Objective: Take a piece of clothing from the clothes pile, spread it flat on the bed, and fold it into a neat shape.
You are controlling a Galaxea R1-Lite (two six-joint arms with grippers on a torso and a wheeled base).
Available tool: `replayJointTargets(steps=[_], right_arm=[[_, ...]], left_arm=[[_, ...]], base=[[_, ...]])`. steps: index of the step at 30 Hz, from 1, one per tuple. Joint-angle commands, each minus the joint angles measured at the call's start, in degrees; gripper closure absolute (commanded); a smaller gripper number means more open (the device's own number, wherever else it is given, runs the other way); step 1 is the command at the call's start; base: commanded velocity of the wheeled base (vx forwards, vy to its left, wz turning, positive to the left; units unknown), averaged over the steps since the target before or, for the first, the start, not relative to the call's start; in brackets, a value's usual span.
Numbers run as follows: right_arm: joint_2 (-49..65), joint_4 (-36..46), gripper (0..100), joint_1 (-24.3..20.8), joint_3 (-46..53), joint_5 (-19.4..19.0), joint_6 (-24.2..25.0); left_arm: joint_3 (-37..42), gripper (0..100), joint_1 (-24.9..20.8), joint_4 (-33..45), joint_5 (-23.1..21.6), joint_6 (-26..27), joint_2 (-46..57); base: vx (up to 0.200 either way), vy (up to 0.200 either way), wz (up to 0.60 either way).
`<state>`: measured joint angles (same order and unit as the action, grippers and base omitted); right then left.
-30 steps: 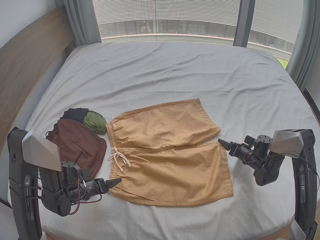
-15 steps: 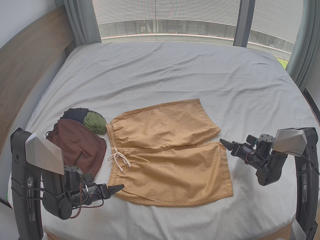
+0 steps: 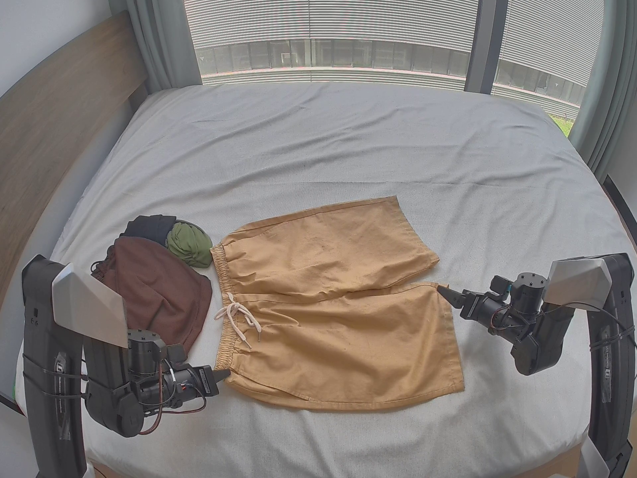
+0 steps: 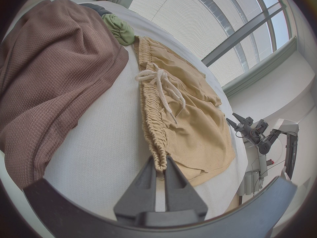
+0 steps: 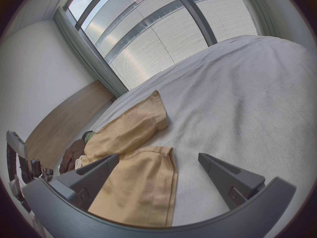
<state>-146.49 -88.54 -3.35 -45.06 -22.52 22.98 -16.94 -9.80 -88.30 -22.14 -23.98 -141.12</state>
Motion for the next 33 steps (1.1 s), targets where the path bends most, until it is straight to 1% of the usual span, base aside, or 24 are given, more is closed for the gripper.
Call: replayJointTargets(steps=[1,4,8,12,16,18,24,30,33], right_arm=[[0.7,0.1,0,0.7,5.6,-1.1,-5.0],[2.2,0.3,0,1.1,11.2,-3.1,-9.3],[3.1,0.4,0,0.8,16.1,-3.1,-12.3],[2.8,0.6,0,0.7,18.6,-3.2,-14.3],[3.1,1.4,0,0.6,20.4,-3.2,-14.5],[3.4,4.1,0,0.5,21.1,-3.2,-14.5],[5.6,8.3,0,-0.1,23.8,-3.7,-14.5],[9.0,13.5,0,-0.9,26.4,-6.2,-14.5],[9.5,14.4,0,-1.2,26.8,-7.5,-14.5]], left_arm=[[0.0,100,0.0,-0.1,0.0,0.0,-0.1],[-0.1,100,0.0,-0.1,-0.1,0.0,-0.1],[0.0,100,-0.1,-0.1,-0.1,0.1,-0.1],[0.0,100,-0.2,-0.1,-0.1,0.1,-0.1],[-0.1,100,-0.2,-0.1,-0.2,0.1,-0.1],[-0.1,100,-0.2,-0.1,-0.2,0.1,-0.2],[-0.5,100,-0.2,-0.2,-0.2,0.2,-1.0],[-0.6,100,-0.2,-0.2,-0.3,0.2,-1.1],[-0.6,100,-0.2,-0.2,-0.3,0.2,-1.1]], base=[[0.0,0.0,0.0],[0.0,0.0,0.0],[0.0,0.0,0.0],[0.0,0.0,0.0],[0.0,0.0,0.0],[0.0,0.0,0.0],[0.0,0.0,0.0],[0.0,0.0,0.0],[0.0,0.0,0.0]])
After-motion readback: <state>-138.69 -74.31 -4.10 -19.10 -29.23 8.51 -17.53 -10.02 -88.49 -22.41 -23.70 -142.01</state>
